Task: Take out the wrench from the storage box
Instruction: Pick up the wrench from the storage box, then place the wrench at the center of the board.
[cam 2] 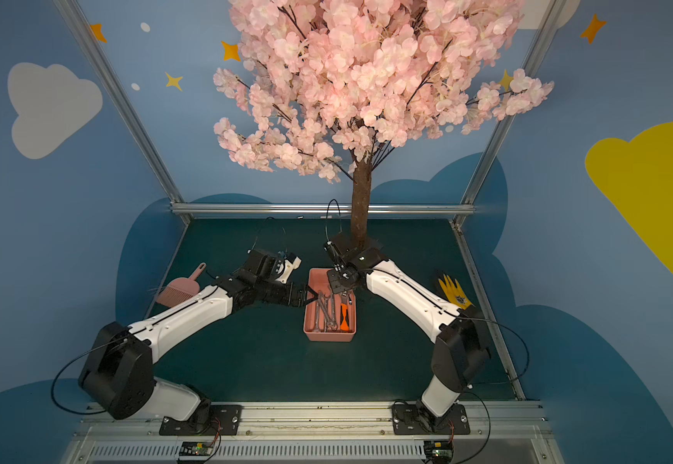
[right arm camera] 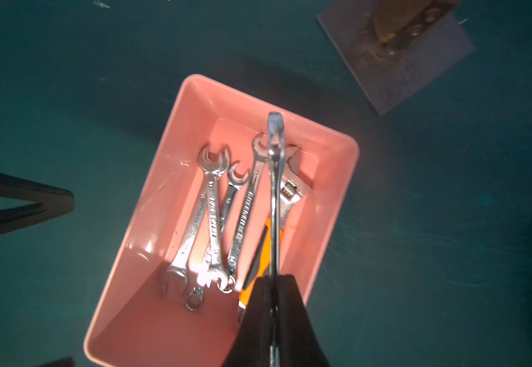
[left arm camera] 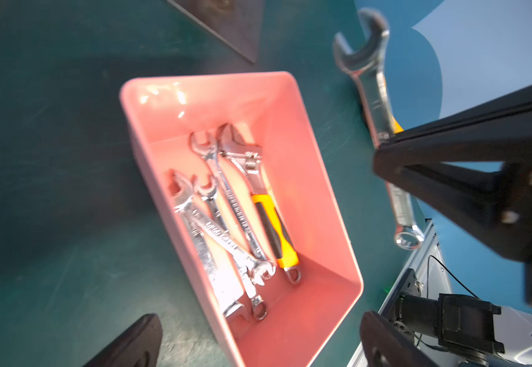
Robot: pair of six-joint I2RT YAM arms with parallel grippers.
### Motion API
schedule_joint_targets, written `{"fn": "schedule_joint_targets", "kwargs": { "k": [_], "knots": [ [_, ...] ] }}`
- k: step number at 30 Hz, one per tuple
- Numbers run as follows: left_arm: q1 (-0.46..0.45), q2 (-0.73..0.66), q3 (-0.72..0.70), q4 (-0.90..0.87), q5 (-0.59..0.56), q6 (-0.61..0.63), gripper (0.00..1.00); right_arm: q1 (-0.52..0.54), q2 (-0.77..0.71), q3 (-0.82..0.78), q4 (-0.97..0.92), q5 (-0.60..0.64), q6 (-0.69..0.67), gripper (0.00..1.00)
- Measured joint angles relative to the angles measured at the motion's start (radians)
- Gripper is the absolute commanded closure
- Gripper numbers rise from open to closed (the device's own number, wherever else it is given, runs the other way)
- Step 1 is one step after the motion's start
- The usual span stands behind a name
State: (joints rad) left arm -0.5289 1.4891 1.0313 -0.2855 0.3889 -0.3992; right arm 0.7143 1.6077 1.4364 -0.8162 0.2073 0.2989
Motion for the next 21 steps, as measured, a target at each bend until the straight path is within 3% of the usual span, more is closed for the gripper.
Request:
{"fn": "schedule_joint_targets", "kwargs": {
  "k": [4, 9, 21],
  "knots": [
    [-0.023, 0.025, 0.035, 0.0, -0.001, 0.0, 0.0, -0.113, -0.103, -0.124, -0.004, 0.001, 0.001, 1.0],
    [-0.044, 0.056, 0.058, -0.001, -0.002, -0.001, 0.0, -0.236, -0.129, -0.288, 0.052, -0.049, 0.008, 1.0],
    [-0.051, 0.069, 0.066, -0.031, -0.025, 0.0, 0.0, -0.286, 0.011, -0.433, 0.306, -0.209, 0.042, 1.0]
  ]
}}
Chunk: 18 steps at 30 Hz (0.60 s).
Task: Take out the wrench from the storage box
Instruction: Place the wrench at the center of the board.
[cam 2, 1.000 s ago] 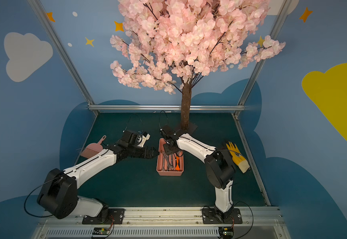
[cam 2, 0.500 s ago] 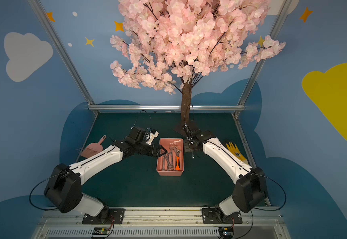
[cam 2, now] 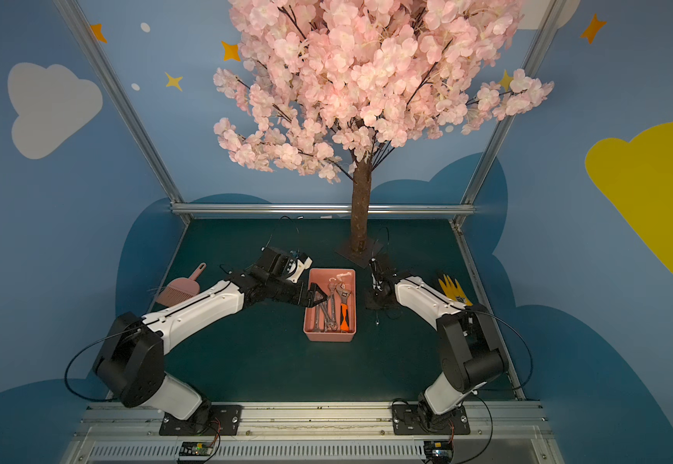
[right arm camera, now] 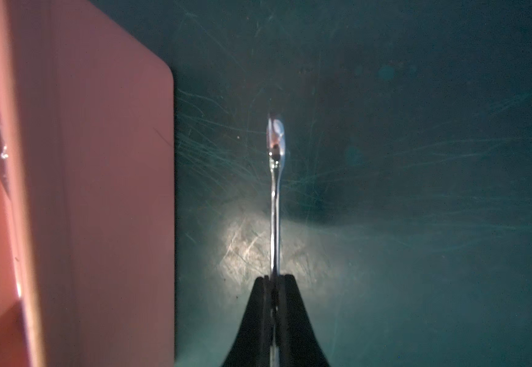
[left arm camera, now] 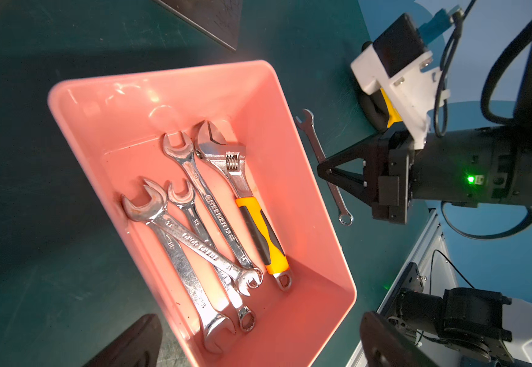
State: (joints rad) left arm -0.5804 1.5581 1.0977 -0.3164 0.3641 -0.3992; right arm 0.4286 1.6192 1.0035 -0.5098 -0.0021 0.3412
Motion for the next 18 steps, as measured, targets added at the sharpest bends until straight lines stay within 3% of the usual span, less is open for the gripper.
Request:
{"fn": "schedule_joint_targets", "kwargs": {
  "k": [10, 18],
  "knots": [
    [0.003, 0.0, 0.0, -0.023, -0.003, 0.012, 0.0, -0.001, 0.062, -0.045, 0.128, -0.072, 0.057, 0.99],
    [0.01, 0.0, 0.0, -0.04, -0.002, 0.018, 0.0, 0.0, 0.085, -0.045, 0.138, -0.061, 0.069, 0.72]
  ]
}}
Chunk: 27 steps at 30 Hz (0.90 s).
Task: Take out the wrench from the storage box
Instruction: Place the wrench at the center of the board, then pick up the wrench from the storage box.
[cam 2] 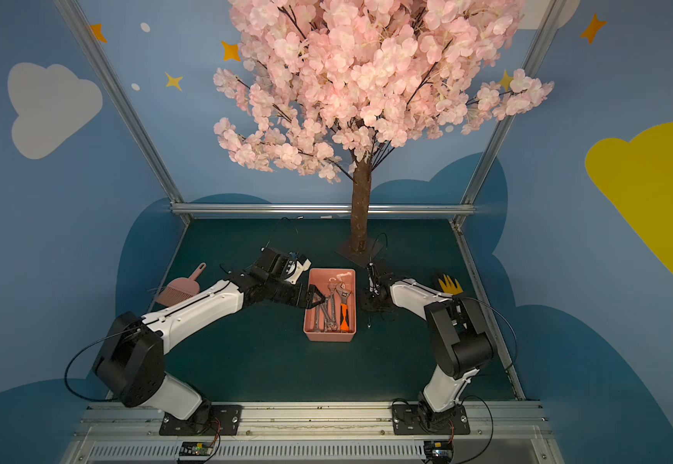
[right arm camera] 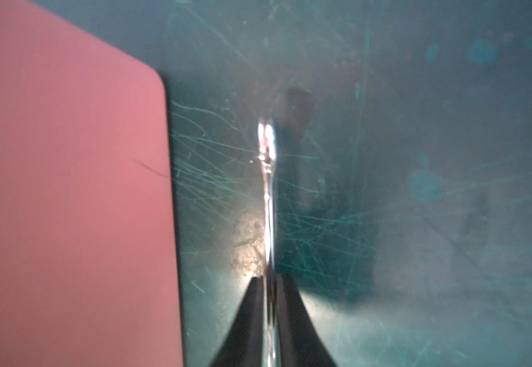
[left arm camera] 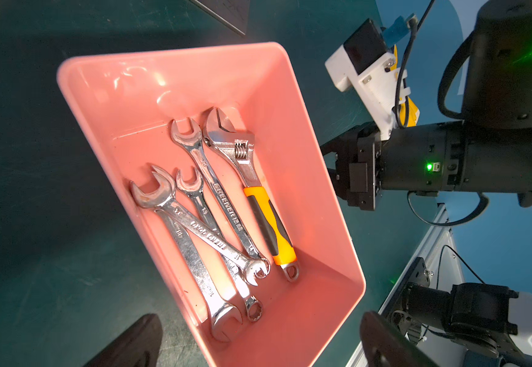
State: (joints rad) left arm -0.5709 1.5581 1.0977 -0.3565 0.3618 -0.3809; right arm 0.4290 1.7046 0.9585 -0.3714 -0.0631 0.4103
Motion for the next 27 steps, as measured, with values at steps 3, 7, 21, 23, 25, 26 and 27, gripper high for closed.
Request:
{"fn": "schedule_joint_targets", "kwargs": {
  "k": [3, 7, 21, 23, 25, 26, 27],
  "knots": [
    [0.002, 0.0, 0.0, -0.003, 0.0, 0.0, 0.0, 0.0, -0.011, 0.001, -0.029, 0.029, -0.007, 0.69],
    [0.006, 0.0, 0.0, -0.005, 0.001, 0.002, 0.0, 0.004, -0.068, 0.027, -0.117, 0.072, -0.026, 0.68],
    [0.067, -0.064, -0.047, -0.009, 0.01, 0.015, 0.0, 0.293, -0.19, 0.322, -0.323, 0.145, 0.035, 0.57],
    [0.069, -0.077, -0.06, -0.008, 0.012, 0.015, 0.0, 0.322, -0.142, 0.328, -0.33, 0.154, 0.06, 0.56],
    [0.072, -0.087, -0.077, -0.008, 0.013, 0.015, 0.0, 0.336, -0.089, 0.328, -0.334, 0.173, 0.08, 0.55],
    [0.073, -0.093, -0.087, -0.008, 0.014, 0.015, 0.0, 0.342, -0.06, 0.328, -0.338, 0.184, 0.088, 0.55],
    [0.075, -0.098, -0.097, -0.009, 0.014, 0.014, 0.0, 0.348, -0.032, 0.329, -0.34, 0.196, 0.095, 0.55]
  ]
}}
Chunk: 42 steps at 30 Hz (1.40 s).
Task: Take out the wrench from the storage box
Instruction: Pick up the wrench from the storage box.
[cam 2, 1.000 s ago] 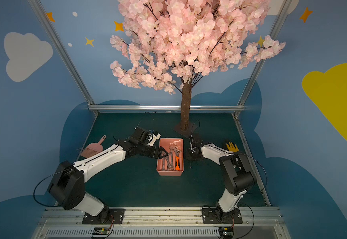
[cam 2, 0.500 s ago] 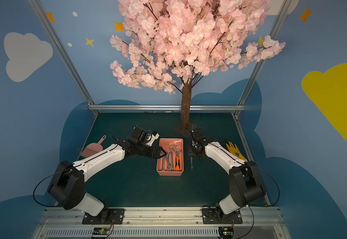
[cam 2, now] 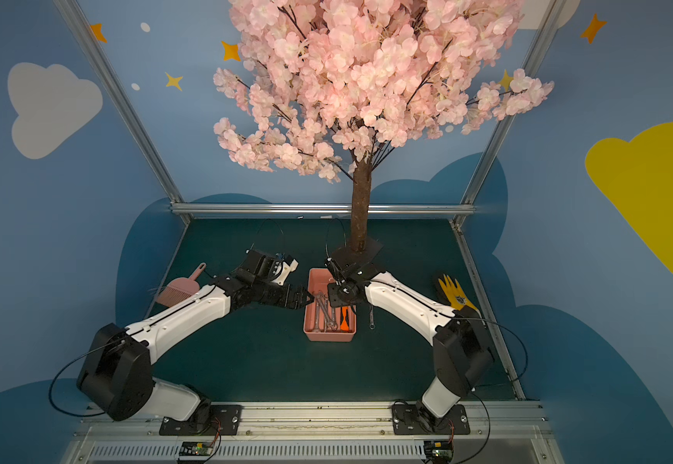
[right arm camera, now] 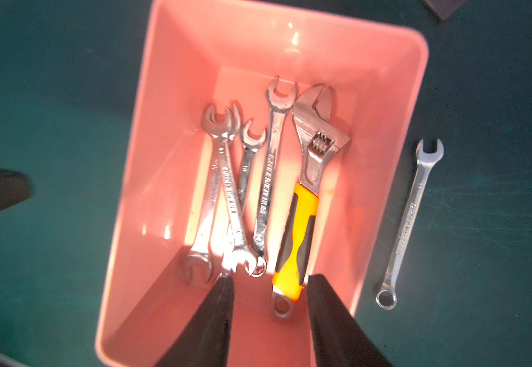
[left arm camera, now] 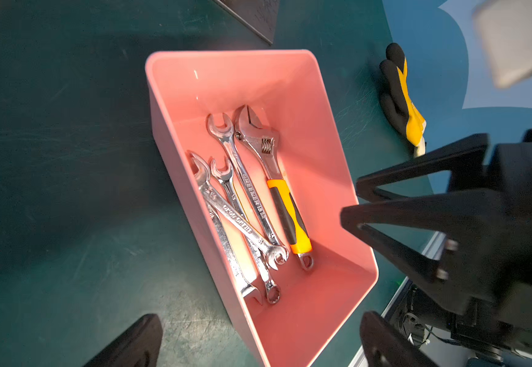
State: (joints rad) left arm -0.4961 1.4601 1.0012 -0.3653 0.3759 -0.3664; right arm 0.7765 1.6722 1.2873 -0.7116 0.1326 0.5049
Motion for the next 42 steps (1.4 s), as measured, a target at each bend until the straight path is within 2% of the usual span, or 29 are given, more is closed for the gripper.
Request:
{"fn": "schedule_joint_targets", "kwargs": {
  "k": [9, 16, 35, 42],
  "knots": [
    [0.008, -0.016, -0.037, 0.005, 0.005, -0.003, 0.0, 0.019, 0.175, 0.042, -0.003, 0.081, 0.037, 0.56],
    [0.008, -0.016, -0.037, 0.01, 0.017, -0.003, 0.0, 0.026, 0.238, 0.07, 0.004, 0.131, 0.039, 0.56],
    [0.01, -0.001, -0.037, 0.014, 0.017, 0.002, 0.0, 0.039, 0.278, 0.068, 0.013, 0.169, 0.083, 0.55],
    [0.01, 0.004, -0.037, 0.015, 0.018, 0.004, 0.0, 0.041, 0.28, 0.068, -0.004, 0.23, 0.082, 0.55]
  ]
}}
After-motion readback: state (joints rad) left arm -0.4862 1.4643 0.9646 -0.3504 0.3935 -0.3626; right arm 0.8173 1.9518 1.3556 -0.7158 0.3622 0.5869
